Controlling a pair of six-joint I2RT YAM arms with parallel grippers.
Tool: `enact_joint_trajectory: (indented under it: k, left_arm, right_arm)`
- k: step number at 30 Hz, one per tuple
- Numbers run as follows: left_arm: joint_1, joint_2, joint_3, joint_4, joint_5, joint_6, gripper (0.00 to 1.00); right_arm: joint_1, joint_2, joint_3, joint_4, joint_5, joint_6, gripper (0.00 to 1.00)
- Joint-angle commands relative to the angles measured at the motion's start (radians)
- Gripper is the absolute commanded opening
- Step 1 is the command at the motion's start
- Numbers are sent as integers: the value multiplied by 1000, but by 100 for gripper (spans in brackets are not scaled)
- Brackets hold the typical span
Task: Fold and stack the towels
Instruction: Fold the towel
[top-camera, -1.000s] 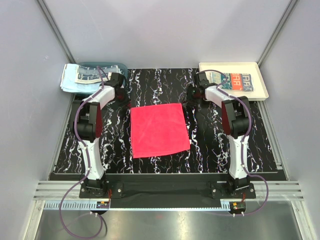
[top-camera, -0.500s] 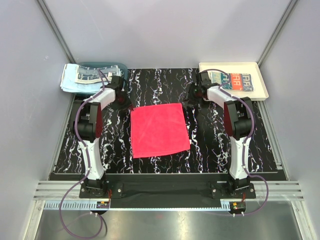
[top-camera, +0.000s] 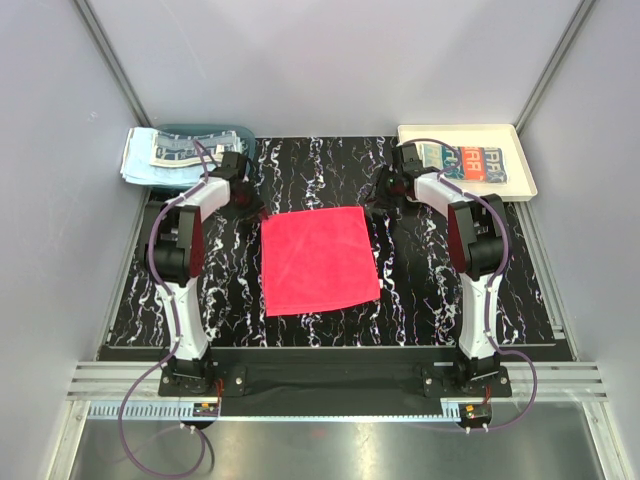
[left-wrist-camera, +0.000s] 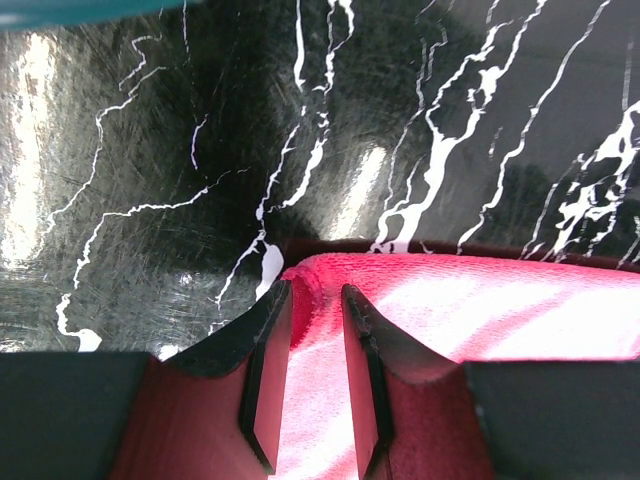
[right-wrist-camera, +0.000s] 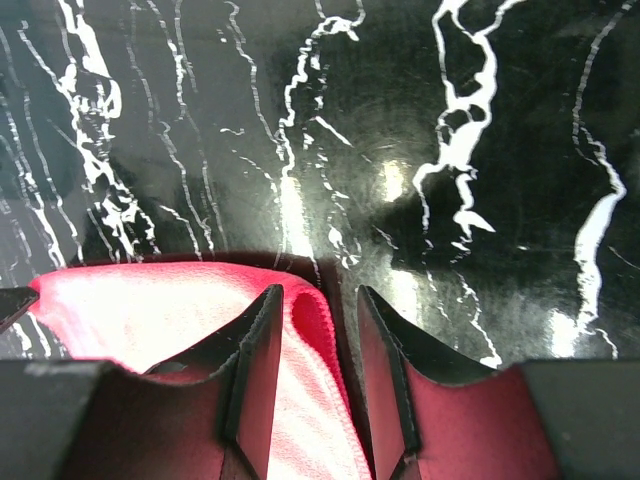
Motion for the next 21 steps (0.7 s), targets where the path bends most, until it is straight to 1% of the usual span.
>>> enact_joint_trajectory:
  k: [1,6,8,21]
  left_arm:
    - [8,-74,-2,36,19,-12,31]
    - [13,-73,0,42,36,-15,30]
    - [13,-71,0,45,40,-15,25]
    - [14,-45,7,43,39,-13,11]
  right_arm:
    - [-4,-34,0,50,-29,6,42]
    - [-4,-28,4,58,-46,7,42]
    - [-2,-22,9,65,-58,12,42]
    - [5,21,6,84,-115,35,42]
